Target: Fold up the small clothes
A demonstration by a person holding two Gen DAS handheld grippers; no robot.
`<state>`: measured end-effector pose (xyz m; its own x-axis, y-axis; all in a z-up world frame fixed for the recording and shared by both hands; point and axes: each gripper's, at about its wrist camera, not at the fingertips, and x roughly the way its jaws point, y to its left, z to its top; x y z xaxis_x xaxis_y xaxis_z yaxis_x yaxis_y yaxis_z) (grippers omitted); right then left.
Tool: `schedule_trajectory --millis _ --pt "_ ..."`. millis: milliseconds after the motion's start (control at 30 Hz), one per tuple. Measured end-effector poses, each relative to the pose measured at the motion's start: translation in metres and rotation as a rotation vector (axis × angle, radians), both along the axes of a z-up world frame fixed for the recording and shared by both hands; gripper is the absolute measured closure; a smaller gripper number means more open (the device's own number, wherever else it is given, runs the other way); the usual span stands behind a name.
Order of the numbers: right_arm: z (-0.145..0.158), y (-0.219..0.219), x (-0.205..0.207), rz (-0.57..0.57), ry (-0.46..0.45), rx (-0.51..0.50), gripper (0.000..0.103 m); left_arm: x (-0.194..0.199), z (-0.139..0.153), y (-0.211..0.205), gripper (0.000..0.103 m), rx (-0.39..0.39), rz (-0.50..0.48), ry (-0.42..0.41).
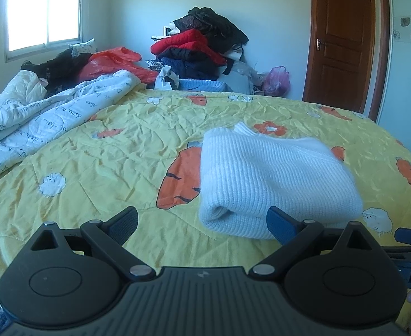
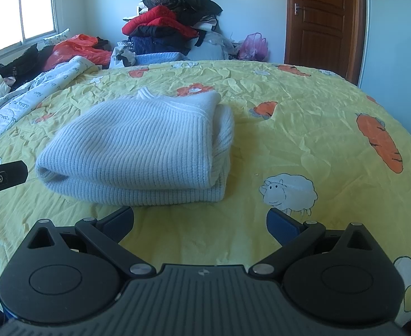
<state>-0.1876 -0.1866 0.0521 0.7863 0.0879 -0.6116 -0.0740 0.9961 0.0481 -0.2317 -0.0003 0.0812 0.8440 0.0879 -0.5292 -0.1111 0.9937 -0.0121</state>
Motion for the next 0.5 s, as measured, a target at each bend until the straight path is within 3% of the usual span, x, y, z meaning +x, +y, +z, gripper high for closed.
schedule_trajectory --millis 500 --pt "-0.0003 -0.0005 -0.0003 0.001 0.002 0.002 0.001 0.0002 0.0013 0.0008 0.004 -0.002 0.004 0.005"
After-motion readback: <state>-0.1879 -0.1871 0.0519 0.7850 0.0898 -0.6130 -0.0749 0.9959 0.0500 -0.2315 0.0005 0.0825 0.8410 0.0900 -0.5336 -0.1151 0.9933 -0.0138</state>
